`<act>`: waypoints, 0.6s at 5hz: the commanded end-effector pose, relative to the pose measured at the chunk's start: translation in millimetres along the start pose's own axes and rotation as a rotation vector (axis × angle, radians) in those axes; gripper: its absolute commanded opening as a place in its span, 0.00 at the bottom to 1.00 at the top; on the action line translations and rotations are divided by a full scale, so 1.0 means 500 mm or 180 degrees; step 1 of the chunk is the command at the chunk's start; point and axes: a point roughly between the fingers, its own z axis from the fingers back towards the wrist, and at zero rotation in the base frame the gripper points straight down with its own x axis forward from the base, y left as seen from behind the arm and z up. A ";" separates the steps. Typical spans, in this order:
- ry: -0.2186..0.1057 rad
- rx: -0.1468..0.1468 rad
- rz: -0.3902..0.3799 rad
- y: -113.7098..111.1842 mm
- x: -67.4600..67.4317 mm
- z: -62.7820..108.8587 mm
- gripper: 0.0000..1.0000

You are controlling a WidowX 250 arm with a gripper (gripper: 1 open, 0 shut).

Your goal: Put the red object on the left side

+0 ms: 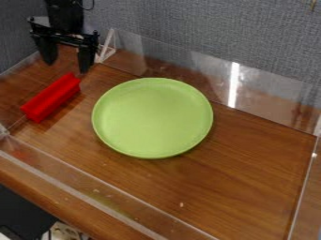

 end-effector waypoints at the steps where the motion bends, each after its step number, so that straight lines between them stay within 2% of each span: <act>1: -0.0140 -0.0024 -0.0209 0.020 0.015 0.016 1.00; 2: -0.0114 -0.0055 -0.0454 0.021 0.010 0.010 1.00; 3: -0.0089 -0.0116 -0.0654 0.016 0.008 0.019 1.00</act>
